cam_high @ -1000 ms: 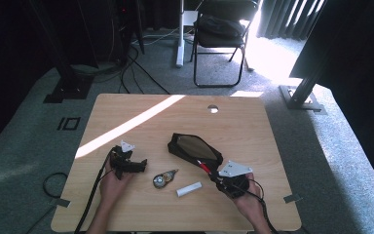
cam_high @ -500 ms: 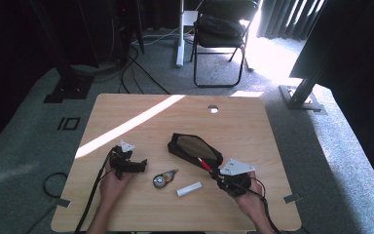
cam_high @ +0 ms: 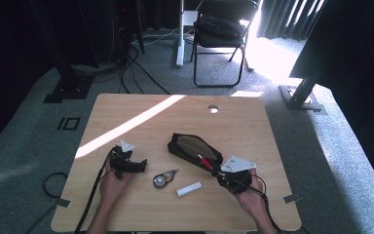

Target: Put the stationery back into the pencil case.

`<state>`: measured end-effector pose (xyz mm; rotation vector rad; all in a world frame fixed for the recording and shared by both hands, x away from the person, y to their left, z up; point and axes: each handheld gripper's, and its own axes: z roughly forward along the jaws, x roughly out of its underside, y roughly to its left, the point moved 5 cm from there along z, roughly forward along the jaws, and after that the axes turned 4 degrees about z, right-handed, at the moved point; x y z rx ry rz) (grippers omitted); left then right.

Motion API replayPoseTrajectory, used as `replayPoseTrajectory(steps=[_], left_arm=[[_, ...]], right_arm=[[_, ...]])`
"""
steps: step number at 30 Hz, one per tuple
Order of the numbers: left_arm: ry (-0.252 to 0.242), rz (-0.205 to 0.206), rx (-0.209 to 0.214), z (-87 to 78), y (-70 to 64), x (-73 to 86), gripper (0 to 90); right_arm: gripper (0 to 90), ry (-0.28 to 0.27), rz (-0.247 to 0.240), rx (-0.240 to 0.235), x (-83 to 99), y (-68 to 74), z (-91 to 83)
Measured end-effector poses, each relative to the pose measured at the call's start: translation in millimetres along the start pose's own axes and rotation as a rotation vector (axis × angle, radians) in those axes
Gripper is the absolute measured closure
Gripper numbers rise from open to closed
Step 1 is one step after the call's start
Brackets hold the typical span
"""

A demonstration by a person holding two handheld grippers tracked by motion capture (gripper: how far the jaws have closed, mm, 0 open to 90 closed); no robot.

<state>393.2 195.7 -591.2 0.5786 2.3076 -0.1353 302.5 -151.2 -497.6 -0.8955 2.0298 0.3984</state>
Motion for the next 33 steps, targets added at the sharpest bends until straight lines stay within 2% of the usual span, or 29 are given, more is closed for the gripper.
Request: replayPoseTrajectory(steps=[33], left_arm=[[0.0,0.0,0.0,0.0,0.0,0.0,2.3]], right_arm=[[79.6,-0.041,0.018,0.021,-18.4,-17.1,-4.0]])
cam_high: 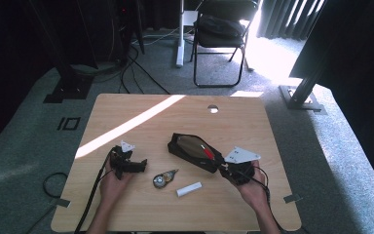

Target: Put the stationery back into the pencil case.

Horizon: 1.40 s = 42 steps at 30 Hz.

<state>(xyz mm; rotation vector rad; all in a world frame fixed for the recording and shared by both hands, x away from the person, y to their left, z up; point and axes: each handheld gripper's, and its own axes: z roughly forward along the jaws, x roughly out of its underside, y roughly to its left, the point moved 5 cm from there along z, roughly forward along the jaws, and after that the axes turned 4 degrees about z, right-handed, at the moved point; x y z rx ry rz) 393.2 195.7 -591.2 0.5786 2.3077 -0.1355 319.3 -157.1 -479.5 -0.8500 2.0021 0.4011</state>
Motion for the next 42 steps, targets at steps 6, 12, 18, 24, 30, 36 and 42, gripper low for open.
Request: replayPoseTrajectory(steps=[6,12,18,24,30,36,42], left_arm=[[0.0,0.0,0.0,0.0,0.0,0.0,2.3],[0.0,0.0,0.0,0.0,0.0,0.0,2.3],[0.0,0.0,0.0,0.0,0.0,0.0,2.3],[0.0,0.0,0.0,0.0,0.0,0.0,2.3],[0.0,0.0,0.0,0.0,0.0,0.0,2.3],[0.0,0.0,0.0,0.0,0.0,0.0,2.3],[0.0,0.0,0.0,0.0,0.0,0.0,2.3]], right_arm=[[79.6,-0.009,0.0,0.005,-4.4,-2.4,-1.0],[79.6,-0.017,0.0,0.009,-9.1,-5.2,-0.9],[79.6,-0.028,0.002,0.015,-13.5,-7.9,-0.6],[79.6,-0.036,0.005,0.019,-17.6,-11.3,0.0],[79.6,-0.038,0.01,0.02,-20.4,-13.5,2.2],[79.6,-0.041,0.006,0.021,-23.5,-15.7,4.2],[79.6,-0.047,0.001,0.021,-27.8,-17.1,6.7]])
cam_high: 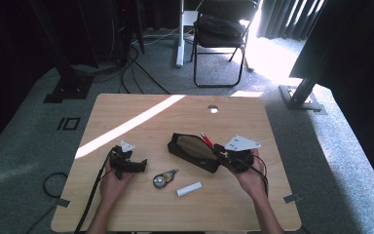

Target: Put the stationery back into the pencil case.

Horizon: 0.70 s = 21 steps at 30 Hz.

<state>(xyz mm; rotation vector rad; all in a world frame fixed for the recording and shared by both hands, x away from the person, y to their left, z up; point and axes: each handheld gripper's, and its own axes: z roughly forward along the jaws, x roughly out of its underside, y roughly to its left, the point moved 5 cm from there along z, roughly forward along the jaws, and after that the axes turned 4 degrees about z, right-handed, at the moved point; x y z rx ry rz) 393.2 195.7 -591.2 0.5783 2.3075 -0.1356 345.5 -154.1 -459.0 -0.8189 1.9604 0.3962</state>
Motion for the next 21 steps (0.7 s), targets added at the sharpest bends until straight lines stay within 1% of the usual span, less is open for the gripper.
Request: replayPoseTrajectory(steps=[13,21], left_arm=[[0.0,0.0,0.0,0.0,0.0,0.0,2.3],[0.001,0.0,0.0,-0.1,0.0,0.0,2.3]], right_arm=[[79.6,0.006,-0.01,-0.012,-6.0,-1.1,9.9],[79.6,0.004,-0.006,-0.017,-8.5,-2.9,14.5]])
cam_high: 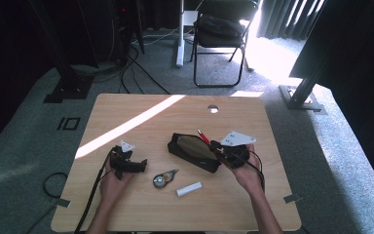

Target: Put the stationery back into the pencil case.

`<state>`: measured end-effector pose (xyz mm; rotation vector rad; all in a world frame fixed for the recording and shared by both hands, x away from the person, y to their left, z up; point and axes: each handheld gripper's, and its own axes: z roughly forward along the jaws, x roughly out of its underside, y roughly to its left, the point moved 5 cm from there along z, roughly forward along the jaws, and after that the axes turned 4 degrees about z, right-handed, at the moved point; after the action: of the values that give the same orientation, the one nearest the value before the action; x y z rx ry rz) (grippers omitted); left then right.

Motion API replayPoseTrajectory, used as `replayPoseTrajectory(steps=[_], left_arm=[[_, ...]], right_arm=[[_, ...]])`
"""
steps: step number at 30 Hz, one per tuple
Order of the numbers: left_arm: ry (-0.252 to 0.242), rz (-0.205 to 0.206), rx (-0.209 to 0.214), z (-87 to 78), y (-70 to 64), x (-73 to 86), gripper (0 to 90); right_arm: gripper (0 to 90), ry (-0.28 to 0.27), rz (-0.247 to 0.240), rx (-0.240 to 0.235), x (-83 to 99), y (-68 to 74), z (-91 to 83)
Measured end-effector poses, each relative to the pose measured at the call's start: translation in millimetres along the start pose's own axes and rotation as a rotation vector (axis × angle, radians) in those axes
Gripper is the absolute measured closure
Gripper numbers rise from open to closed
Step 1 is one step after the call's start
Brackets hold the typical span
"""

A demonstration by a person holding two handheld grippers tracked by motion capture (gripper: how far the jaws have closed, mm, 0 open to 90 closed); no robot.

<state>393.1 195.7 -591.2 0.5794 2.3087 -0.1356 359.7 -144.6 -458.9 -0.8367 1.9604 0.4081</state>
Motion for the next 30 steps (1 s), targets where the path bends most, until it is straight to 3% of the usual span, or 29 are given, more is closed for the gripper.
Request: replayPoseTrajectory(steps=[30], left_arm=[[0.0,0.0,0.0,0.0,0.0,0.0,2.3]], right_arm=[[79.6,-0.012,0.004,-0.009,-8.3,-4.9,17.6]])
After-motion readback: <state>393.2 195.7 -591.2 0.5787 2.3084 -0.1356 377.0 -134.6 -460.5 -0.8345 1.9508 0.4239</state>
